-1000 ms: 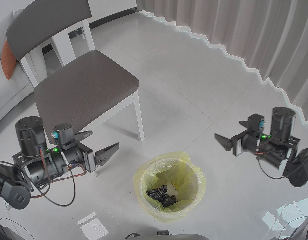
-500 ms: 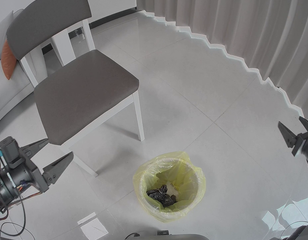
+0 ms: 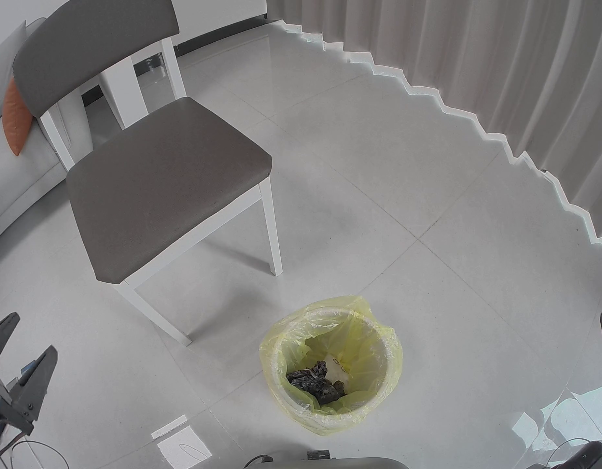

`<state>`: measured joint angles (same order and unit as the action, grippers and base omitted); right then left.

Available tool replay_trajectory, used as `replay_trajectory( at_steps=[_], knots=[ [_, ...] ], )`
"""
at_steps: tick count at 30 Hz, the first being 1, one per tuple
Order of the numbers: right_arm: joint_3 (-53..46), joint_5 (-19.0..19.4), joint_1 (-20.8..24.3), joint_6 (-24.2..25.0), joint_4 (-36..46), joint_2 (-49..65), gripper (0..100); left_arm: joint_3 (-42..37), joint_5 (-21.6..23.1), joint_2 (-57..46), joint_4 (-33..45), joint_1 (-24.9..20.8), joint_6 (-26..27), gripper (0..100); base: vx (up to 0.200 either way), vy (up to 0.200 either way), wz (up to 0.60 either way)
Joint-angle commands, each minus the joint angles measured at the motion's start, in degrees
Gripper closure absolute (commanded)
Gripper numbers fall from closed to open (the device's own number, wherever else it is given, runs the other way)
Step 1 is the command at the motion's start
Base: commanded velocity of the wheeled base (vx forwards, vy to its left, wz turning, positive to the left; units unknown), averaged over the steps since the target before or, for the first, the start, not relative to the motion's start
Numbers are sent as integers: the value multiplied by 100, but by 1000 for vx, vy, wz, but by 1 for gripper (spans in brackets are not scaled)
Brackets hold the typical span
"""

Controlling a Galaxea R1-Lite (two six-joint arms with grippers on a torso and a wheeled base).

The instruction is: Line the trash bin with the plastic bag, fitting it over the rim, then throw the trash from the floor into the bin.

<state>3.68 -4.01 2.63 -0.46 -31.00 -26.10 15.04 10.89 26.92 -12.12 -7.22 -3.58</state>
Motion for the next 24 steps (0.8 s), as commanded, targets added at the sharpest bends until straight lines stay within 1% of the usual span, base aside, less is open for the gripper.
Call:
replay_trajectory(
  at_steps=[1, 2, 5, 6, 8, 9, 10, 11, 12, 15, 18, 21, 24],
  knots=[
    [-8, 797, -773, 635, 1342, 2100, 0, -54, 80, -1707, 834, 458, -160, 0, 0, 0, 0],
    [1, 797, -773, 732, 1307, 2083, 0, -63, 89, -1866, 957, 458, -213, 0, 0, 0, 0],
    [80, 999, -756, 952, 1360, 2074, 0, 25, 107, -2217, 1440, 449, -274, 0, 0, 0, 0],
    [98, 1148, -729, 978, 1421, 2083, 0, 51, 63, -2235, 1493, 458, -327, 0, 0, 0, 0],
    [98, 1148, -729, 978, 1421, 2083, 0, 51, 63, -2235, 1493, 458, -327, 0, 0, 0, 0],
    [115, 1298, -378, 969, 1799, 2197, 0, 78, 63, -2235, 1475, 458, -652, 0, 0, 0, 0],
    [124, 1315, -175, 890, 1993, 2355, 0, 87, 89, -2243, 1475, 476, -749, 0, 0, 0, 0],
    [159, 1333, -123, 908, 2221, 2478, 0, 78, 98, -2261, 1484, 493, -775, 0, 0, 0, 0],
    [203, 1368, -167, 934, 2353, 2478, 0, 43, 98, -2296, 1511, 520, -775, 0, 0, 0, 0],
    [133, 1350, -184, 908, 2582, 2478, 0, -116, 115, -2446, 1555, 616, -767, 0, 0, 0, 0],
    [-69, 1350, -228, 811, 2555, 2548, 0, -300, 115, -2657, 1625, 695, -758, 0, 0, 0, 0],
    [-228, 1315, -228, 530, 2494, 2557, 0, -476, 10, -2683, 1695, 722, -714, 0, 0, 0, 0],
    [-368, 1175, -228, 310, 2362, 2557, 0, -599, -139, -2674, 1695, 722, -617, 0, 0, 0, 0]
  ],
)
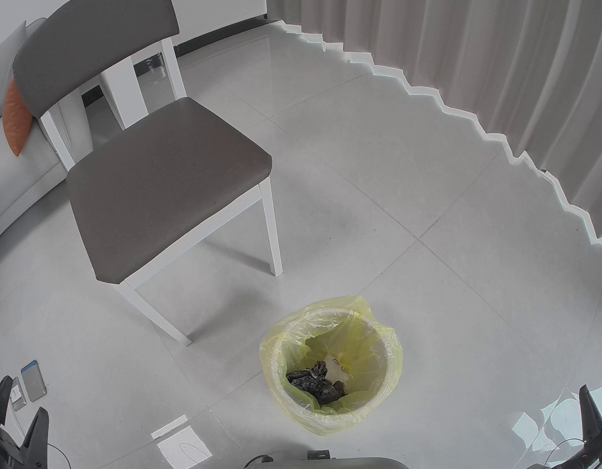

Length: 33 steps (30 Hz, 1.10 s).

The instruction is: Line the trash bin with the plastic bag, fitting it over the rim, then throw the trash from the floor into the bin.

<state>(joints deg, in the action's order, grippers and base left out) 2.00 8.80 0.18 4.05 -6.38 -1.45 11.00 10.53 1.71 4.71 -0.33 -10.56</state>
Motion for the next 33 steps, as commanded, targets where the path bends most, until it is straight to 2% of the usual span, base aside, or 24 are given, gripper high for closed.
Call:
replay_trajectory(
  at_steps=[1, 4, 7, 12, 14, 23, 27, 31, 33],
  knots=[
    [-200, -221, 17, -203, -92, 92, 0, -256, -183, -162, 4, 33, 203, 0, 0, 0, 0],
    [-200, -555, 17, -290, -66, 92, 0, -625, -623, -153, -22, 33, 704, 0, 0, 0, 0],
    [-200, -792, 17, -299, 57, 92, 0, -862, -1001, -153, -268, 33, 862, 0, 0, 0, 0],
    [-200, -880, 17, -229, 163, 92, 0, -950, -1097, -162, -321, 33, 889, 0, 0, 0, 0],
    [-200, -898, 17, -220, 163, 92, 0, -1100, -1273, -144, -435, 33, 906, 0, 0, 0, 0],
    [-200, -950, 17, -229, 163, 84, 0, -1100, -1282, -144, -479, 33, 915, 0, 0, 0, 0],
    [-200, -1311, 17, -308, 163, 84, 0, -1091, -1282, -144, -479, 33, 889, 0, 0, 0, 0],
    [-200, -2084, 17, -370, 172, 84, 0, -1091, -1282, -153, -479, 33, 880, 0, 0, 0, 0],
    [-200, -2225, 17, -299, 181, 84, 0, -1091, -1282, -153, -479, 33, 889, 0, 0, 0, 0]
  ],
)
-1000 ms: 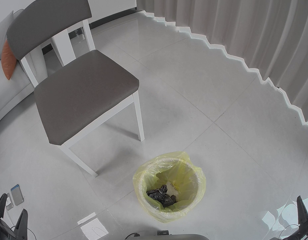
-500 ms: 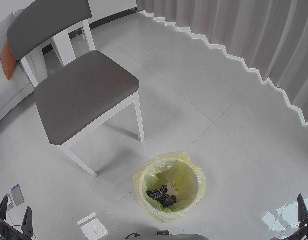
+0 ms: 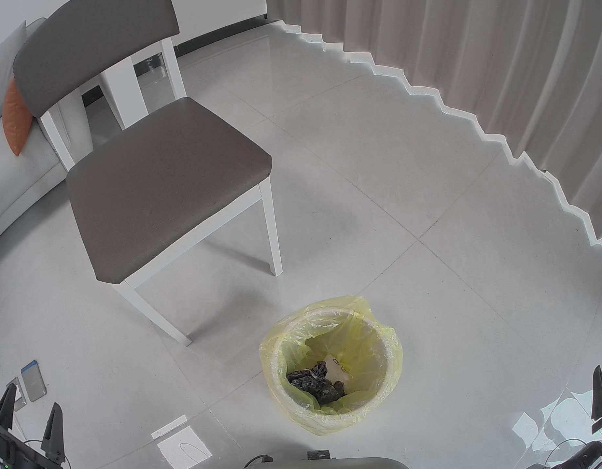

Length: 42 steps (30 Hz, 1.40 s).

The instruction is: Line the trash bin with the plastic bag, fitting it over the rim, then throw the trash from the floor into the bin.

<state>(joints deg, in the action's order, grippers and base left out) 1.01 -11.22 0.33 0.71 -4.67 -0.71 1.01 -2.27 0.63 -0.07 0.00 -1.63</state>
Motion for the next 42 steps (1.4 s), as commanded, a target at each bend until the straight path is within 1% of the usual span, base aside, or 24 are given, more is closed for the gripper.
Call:
replay_trajectory(
  at_steps=[1, 2, 3, 4, 5, 6, 11, 12, 13, 15, 16, 22, 27, 35, 42],
  knots=[
    [-101, -223, 2, 79, 10, 9, 0, -92, -2, -37, -1, 0, -4, 0, 0, 0, 0],
    [-101, -223, 2, 79, 10, 9, 0, -92, -2, -37, -1, 0, -4, 0, 0, 0, 0],
    [-101, -127, 2, 158, 10, 9, 0, -92, -2, -46, -1, 0, -4, 0, 0, 0, 0],
    [-101, 49, 2, 158, 10, 9, 0, -92, -2, -37, -1, 0, -4, 0, 0, 0, 0],
    [-101, 533, 2, 158, 36, 9, 0, -92, -2, -46, -1, 0, 5, 0, 0, 0, 0],
    [-101, 665, 2, 158, 45, 9, 0, -92, -2, -46, -1, 0, 5, 0, 0, 0, 0],
    [-101, 849, 2, 26, 54, 9, 0, -92, -2, -37, -1, 0, 14, 0, 0, 0, 0],
    [-101, 1051, 2, 35, 71, 9, 0, -92, -2, -46, -1, 0, 5, 0, 0, 0, 0],
    [-101, 1174, 2, 70, 98, 9, 0, -92, -2, -46, -1, 0, 5, 0, 0, 0, 0],
    [-75, 1192, -7, -53, 616, 9, 0, -101, -2, -46, -1, 0, 5, 0, 0, 0, 0],
    [-57, 1183, -7, -71, 634, 9, 0, -101, -19, -46, -1, 0, 5, 0, 0, 0, 0],
    [-101, 1148, -7, -9, 449, 9, 0, -101, -19, -46, -10, 0, 14, 0, 0, 0, 0],
    [-101, 1042, -7, 8, 441, 9, 0, -101, -19, -46, -1, 0, 58, 0, 0, 0, 0],
    [-101, 840, -7, 167, 432, 9, 0, -101, -11, -46, -1, 0, 75, 0, 0, 0, 0],
    [-101, 831, -7, 167, 432, 18, 0, -101, -11, -46, -1, 0, 75, 0, 0, 0, 0]
  ],
)
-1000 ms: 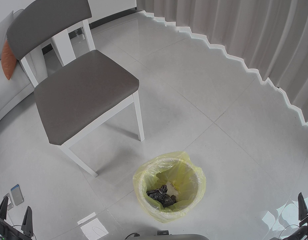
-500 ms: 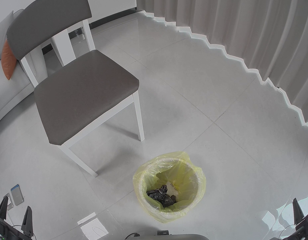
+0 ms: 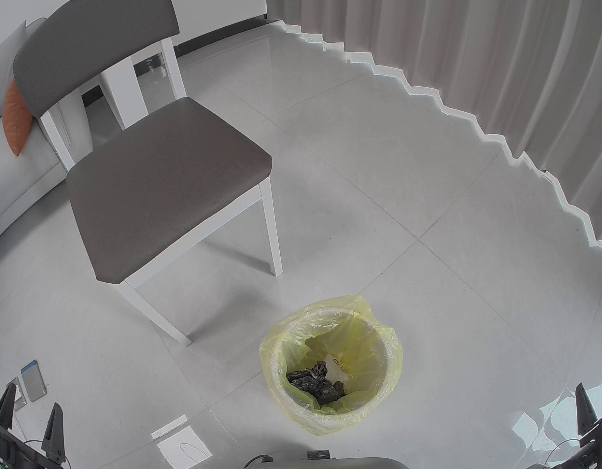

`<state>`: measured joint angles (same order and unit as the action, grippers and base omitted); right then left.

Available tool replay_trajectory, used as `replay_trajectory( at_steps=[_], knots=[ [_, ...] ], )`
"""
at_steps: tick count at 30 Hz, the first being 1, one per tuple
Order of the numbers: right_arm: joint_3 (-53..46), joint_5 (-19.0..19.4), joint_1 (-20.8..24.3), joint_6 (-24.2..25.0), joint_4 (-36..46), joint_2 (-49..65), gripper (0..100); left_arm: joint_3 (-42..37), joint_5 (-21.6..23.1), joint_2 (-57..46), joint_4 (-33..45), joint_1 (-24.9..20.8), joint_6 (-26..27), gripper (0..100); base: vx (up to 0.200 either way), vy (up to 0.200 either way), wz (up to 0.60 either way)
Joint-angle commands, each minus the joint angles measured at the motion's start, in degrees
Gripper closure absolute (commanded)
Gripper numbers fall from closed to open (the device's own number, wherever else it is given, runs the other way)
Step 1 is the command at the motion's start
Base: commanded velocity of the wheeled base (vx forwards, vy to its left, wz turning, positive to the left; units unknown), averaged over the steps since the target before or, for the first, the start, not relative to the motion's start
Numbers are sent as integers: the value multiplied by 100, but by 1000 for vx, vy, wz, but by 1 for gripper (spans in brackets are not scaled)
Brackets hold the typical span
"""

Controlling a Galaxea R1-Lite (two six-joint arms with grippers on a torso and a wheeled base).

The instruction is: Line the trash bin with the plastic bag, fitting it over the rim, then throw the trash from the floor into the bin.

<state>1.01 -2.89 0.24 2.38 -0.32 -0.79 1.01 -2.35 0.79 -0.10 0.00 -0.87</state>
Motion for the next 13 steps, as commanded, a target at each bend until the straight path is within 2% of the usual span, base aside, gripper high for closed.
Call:
replay_trajectory(
  at_steps=[1, 13],
  knots=[
    [-101, -1, 2, -9, -3, 27, 0, -101, -2, -62, 1, 0, -1, 0, 0, 0, 0],
    [-101, 8, 2, -36, -3, 27, 0, -101, -2, -62, 1, 0, -1, 0, 0, 0, 0]
  ],
)
